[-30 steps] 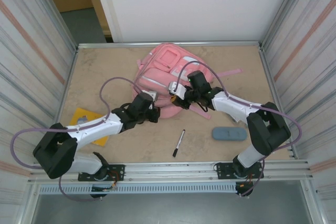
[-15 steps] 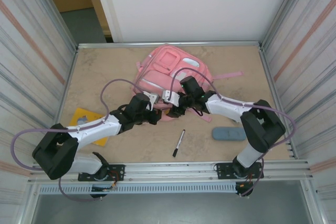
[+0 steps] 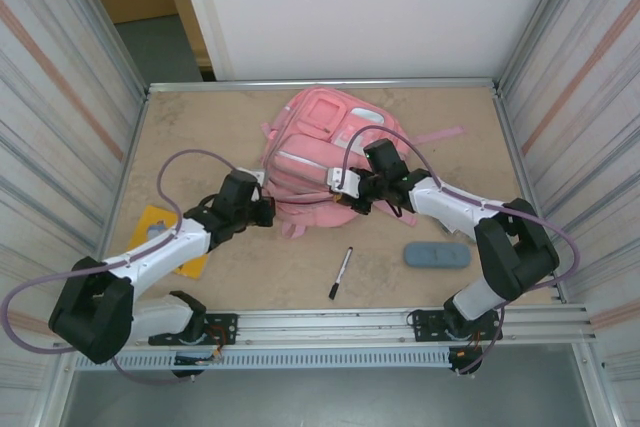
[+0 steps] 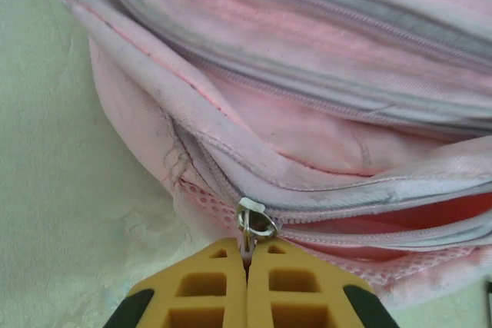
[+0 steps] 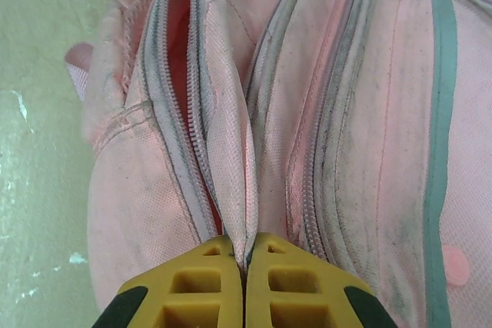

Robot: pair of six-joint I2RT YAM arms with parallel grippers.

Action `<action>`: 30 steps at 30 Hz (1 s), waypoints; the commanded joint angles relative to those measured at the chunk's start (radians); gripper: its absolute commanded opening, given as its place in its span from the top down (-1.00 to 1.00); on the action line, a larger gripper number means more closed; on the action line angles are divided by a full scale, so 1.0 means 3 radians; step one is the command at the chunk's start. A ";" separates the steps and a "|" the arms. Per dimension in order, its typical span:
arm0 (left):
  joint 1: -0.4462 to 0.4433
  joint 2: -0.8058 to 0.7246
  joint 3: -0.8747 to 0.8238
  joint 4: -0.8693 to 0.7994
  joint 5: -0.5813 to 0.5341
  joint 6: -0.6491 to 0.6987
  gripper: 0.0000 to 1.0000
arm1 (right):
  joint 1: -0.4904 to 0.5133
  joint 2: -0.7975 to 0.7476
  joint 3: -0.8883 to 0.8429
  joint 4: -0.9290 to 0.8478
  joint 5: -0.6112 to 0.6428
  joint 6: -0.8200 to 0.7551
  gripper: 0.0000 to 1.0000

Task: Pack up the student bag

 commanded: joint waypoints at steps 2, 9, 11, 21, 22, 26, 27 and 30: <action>-0.0415 -0.0022 0.0207 -0.0272 -0.0158 0.0202 1.00 | -0.0073 -0.0115 -0.0100 0.0207 -0.0090 0.0136 0.30; -0.0653 -0.0023 0.0343 -0.0125 0.0583 0.0127 1.00 | 0.0258 -0.0233 -0.0232 0.0549 -0.0520 0.0718 -0.18; -0.0654 -0.0094 0.0284 -0.0017 0.0659 0.0094 1.00 | 0.0346 -0.0189 -0.0208 0.0567 -0.0512 0.0774 -0.22; -0.0623 -0.0324 0.0069 0.0161 0.0292 -0.0020 1.00 | 0.0475 0.0004 -0.0033 0.0020 -0.0227 0.0427 0.12; -0.0610 -0.0348 0.0055 0.0137 0.0232 -0.0058 1.00 | 0.0488 -0.0025 -0.0047 -0.0017 -0.0140 0.0384 0.43; -0.0463 -0.0455 0.0081 -0.0178 -0.0026 -0.0128 1.00 | 0.0474 -0.0169 -0.0194 0.0003 0.0386 0.0243 1.00; -0.0393 -0.0502 0.0063 -0.0253 -0.0117 -0.0126 1.00 | 0.0449 -0.0213 -0.0217 -0.0035 0.0461 0.0182 1.00; -0.0073 -0.0622 -0.0013 -0.0410 -0.0307 -0.0116 1.00 | 0.0294 -0.0297 -0.0210 -0.0191 0.0464 0.0059 1.00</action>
